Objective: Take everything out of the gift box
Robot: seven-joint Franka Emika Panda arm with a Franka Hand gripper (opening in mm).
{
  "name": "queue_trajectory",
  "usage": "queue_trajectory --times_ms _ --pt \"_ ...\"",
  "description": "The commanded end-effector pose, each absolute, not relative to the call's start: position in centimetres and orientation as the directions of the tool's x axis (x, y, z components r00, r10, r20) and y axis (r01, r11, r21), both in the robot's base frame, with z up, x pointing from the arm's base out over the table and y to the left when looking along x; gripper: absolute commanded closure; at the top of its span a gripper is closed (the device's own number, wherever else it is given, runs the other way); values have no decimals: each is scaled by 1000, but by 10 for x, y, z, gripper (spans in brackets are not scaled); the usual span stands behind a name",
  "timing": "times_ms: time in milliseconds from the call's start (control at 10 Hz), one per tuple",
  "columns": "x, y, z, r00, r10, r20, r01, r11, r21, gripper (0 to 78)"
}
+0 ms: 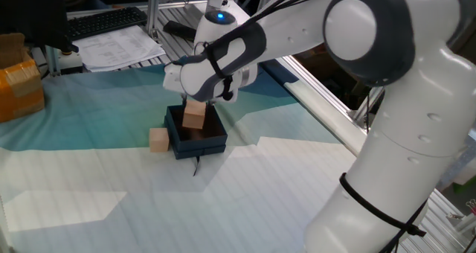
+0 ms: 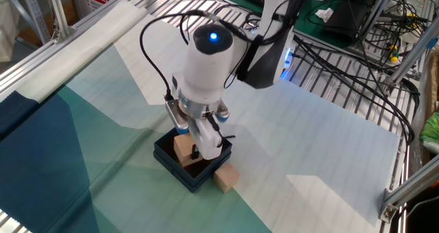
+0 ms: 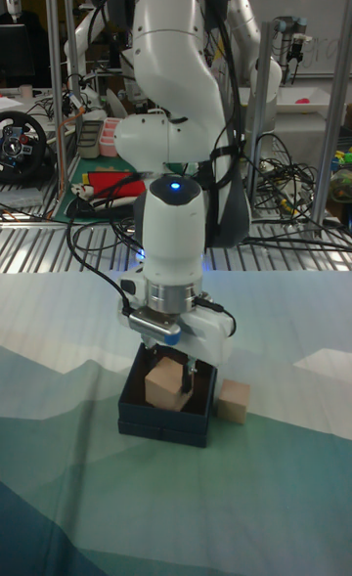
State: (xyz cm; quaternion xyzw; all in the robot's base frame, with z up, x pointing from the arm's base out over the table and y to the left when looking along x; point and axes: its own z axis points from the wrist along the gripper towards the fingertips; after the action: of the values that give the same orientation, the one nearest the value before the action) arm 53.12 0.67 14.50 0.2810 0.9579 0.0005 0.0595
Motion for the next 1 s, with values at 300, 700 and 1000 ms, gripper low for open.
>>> queue_trajectory --times_ms 300,700,1000 --pt "531 14 179 -888 445 -114 446 895 24 761" --pt "525 35 201 -895 432 -107 433 901 21 761" --pt "520 54 209 -888 450 -100 449 893 27 761"
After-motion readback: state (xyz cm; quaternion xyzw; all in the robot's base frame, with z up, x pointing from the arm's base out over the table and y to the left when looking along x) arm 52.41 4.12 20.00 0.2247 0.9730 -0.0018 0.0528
